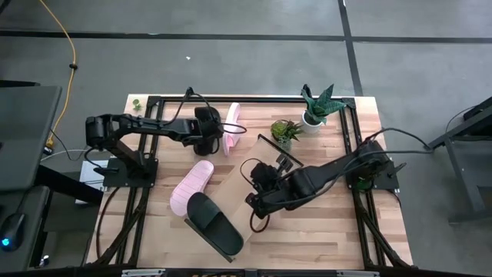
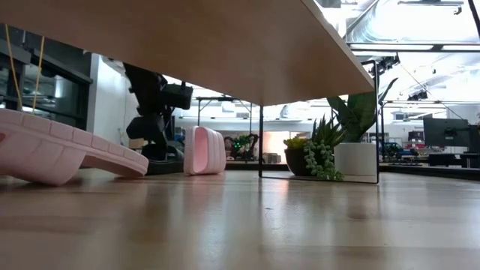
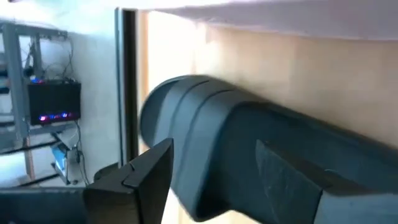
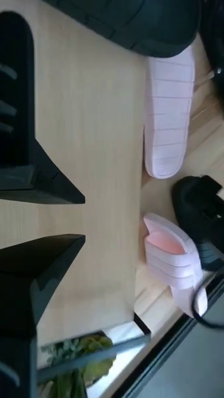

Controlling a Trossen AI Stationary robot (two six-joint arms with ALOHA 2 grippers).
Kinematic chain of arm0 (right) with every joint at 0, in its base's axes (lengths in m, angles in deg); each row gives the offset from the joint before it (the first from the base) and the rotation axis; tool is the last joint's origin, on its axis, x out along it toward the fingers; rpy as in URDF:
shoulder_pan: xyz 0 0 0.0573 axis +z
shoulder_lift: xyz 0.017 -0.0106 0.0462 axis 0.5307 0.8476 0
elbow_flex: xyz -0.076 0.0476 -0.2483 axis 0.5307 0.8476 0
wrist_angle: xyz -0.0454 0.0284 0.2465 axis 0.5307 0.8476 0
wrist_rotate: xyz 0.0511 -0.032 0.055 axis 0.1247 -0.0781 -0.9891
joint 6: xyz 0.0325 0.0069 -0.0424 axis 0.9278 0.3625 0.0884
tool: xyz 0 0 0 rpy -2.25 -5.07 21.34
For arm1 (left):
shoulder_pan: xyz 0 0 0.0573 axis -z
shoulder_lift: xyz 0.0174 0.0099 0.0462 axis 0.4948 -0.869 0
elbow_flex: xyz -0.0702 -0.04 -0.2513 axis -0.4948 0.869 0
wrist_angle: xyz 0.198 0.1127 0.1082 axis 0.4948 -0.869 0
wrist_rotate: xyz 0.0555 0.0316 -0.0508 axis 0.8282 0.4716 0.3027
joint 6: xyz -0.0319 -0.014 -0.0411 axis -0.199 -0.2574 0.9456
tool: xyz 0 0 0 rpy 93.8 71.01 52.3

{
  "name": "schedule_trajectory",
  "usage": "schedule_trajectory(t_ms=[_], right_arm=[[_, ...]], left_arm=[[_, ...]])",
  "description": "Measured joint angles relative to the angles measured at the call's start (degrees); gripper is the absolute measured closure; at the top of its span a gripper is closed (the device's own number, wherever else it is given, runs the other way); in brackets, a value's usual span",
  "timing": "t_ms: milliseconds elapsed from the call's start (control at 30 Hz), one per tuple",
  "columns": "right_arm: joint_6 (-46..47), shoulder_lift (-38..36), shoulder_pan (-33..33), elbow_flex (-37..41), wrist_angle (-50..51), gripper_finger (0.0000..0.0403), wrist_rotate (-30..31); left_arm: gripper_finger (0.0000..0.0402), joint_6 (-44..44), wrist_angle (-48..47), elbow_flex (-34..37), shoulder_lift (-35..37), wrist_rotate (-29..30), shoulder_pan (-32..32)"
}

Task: Pick and place slides into the shelf
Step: Put the black slide on the shelf

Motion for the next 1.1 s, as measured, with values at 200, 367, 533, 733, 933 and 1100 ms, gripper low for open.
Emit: schedule_trajectory(t_ms=[200,367,533,733,933,1100], right_arm=[[0.1,0.1,0.2,0.0,-0.2,0.0325,0.3],[-0.4,-0.1,0.2,0.0,0.2,0.0325,0.2],[-0.5,-0.1,0.1,0.0,0.6,0.0325,0.2],[-0.3,-0.1,0.0,0.0,0.6,0.0325,0.3],[0.2,-0.1,0.0,0.0,0.5,0.0325,0.3],[1.0,-0.1,0.0,0.0,0.5,0.0325,0.6]], left_arm=[[0.0197,0.0,0.3,0.0,0.0,-0.5,-4.0],[0.0191,-0.9,-0.2,0.0,0.0,-2.8,-6.5],[0.0191,-3.5,0.6,0.0,0.0,-5.2,-6.4],[0.019,-4.9,1.4,0.0,0.0,-9.2,-6.3],[0.019,-4.9,3.3,0.0,0.0,-10.8,-6.4],[0.0207,-4.9,3.4,0.0,0.0,-12.3,-6.3]])
